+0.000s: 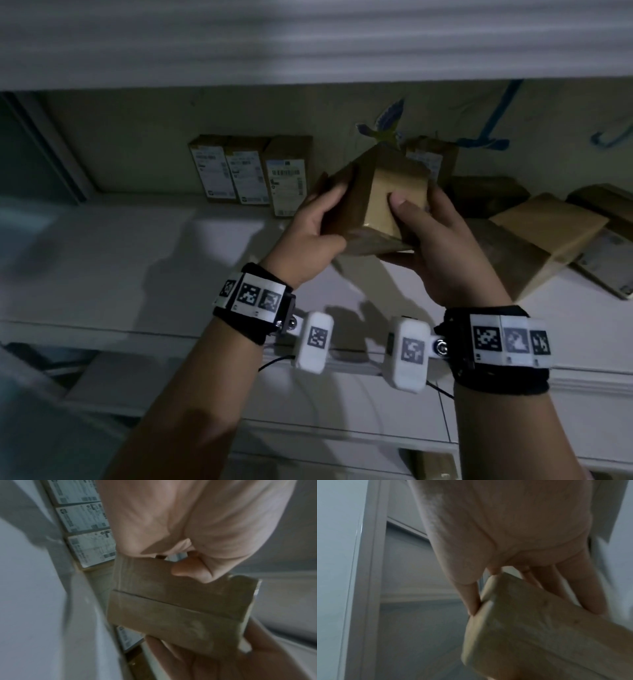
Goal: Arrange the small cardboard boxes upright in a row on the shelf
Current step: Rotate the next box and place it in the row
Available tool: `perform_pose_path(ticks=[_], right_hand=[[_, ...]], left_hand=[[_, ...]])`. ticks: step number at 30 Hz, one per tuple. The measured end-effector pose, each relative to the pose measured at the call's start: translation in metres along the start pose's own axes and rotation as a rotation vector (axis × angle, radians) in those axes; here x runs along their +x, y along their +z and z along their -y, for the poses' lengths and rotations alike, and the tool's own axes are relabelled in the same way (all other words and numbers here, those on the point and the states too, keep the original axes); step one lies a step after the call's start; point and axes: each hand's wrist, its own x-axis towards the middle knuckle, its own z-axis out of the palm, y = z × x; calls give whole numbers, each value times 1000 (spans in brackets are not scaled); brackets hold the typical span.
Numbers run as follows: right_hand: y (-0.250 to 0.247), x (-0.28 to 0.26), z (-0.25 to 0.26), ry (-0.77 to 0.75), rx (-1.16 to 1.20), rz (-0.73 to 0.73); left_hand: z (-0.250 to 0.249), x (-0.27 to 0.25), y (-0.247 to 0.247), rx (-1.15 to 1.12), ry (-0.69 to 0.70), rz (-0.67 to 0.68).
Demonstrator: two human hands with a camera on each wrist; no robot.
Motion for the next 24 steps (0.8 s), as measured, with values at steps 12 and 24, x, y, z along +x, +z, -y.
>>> perform_pose_path(ticks=[12,24], right_hand=[[-22,-13,-3,-373,-165,-6],[-21,-20,1,-339,126,91]], left_hand=[[-34,-4,7,-520,-34,-56],[-31,6,20,-489,26,-389]])
